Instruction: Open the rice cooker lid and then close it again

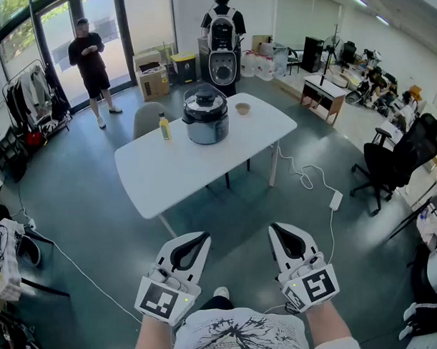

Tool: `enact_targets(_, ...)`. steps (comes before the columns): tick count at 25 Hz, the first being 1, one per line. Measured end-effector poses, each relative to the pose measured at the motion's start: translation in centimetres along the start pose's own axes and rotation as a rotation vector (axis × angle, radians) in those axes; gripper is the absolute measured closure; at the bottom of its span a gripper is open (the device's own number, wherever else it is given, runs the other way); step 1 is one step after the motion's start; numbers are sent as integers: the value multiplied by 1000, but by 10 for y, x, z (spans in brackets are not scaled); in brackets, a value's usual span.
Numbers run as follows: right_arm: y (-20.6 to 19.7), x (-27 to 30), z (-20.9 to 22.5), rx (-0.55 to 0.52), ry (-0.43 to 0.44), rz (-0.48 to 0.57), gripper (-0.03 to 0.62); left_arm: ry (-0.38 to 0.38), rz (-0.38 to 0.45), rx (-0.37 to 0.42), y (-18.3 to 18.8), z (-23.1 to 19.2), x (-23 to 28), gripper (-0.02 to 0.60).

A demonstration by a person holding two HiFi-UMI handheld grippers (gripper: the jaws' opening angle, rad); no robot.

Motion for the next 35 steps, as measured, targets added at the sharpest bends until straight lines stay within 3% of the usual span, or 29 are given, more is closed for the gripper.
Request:
enact_targets(16,-9,-3,12,-3,-19,-24,581,-27,-20,-14,-4,8,14,568)
enact_targets(17,-9,1,16,-11,-32,-13,544,-27,-24,-15,-6,6,16,568)
enact_targets(19,-8,12,23,-23,-36,2,51,-19,-33,-20,-11,0,20,568)
enact_targets(21,-8,26,33,-12,-46,1,1,-11,-46,-26,-20,-9,27,568)
enact_targets(26,-25,83,60,-14,-57,-52,-3,-10,-67,-30,-49,-51,61,568)
enact_targets(35,-44,248,139,-31,-64,-110,-1,-16,-56,-52,-104,-187,183,568)
Point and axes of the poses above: the fingertips, and each gripper's own axes: x forward along the fingers, z to its right, y out of its top, the point moved 3 cm from there along -x, backward along the fingers, and after that the axes turned 9 degrees about x, right-handed, at the moved point
